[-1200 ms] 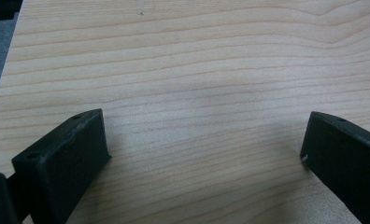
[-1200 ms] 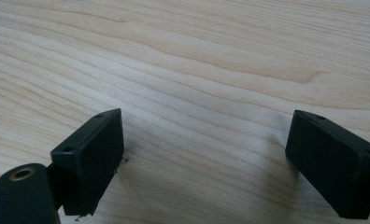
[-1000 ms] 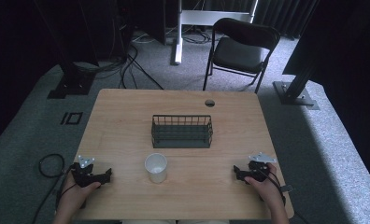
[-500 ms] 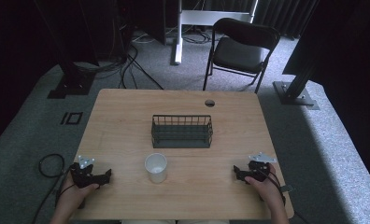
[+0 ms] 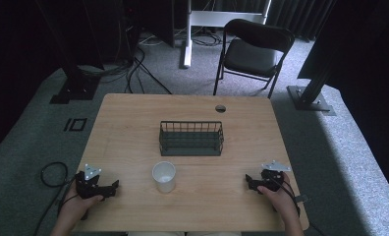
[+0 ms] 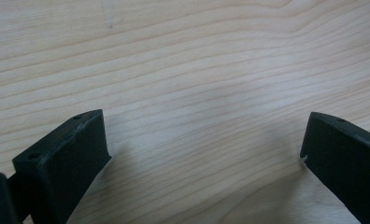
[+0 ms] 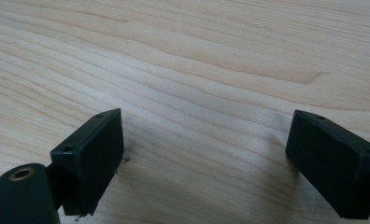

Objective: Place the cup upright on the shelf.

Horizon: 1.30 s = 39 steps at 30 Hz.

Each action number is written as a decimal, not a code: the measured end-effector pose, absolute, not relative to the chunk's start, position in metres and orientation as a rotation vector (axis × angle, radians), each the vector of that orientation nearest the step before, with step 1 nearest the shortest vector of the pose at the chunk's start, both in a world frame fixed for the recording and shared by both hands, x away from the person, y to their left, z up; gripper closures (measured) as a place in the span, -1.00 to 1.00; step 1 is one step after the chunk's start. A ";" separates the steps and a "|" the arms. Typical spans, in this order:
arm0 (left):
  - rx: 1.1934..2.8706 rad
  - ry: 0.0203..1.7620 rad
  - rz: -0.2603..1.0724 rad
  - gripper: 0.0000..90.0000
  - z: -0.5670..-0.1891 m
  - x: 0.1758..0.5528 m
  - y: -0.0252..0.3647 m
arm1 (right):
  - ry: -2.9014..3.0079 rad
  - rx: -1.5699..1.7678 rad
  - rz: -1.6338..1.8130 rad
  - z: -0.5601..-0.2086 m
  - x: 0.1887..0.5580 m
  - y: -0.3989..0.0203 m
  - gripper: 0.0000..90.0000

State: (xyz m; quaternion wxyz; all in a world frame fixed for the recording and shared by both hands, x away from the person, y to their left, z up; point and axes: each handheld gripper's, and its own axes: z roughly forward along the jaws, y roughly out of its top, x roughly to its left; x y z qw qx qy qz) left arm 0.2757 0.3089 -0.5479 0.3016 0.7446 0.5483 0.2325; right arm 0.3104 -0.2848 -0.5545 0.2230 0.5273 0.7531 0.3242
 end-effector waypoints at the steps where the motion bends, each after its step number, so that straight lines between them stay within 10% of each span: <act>1: 1.973 1.451 0.613 -0.97 -0.547 0.276 0.309 | 2.080 1.456 0.895 -0.554 0.310 -0.285 -0.76; 39: 1.972 1.101 0.534 -0.97 -0.517 0.276 0.265 | 2.080 1.455 0.895 -0.554 0.310 -0.285 -0.76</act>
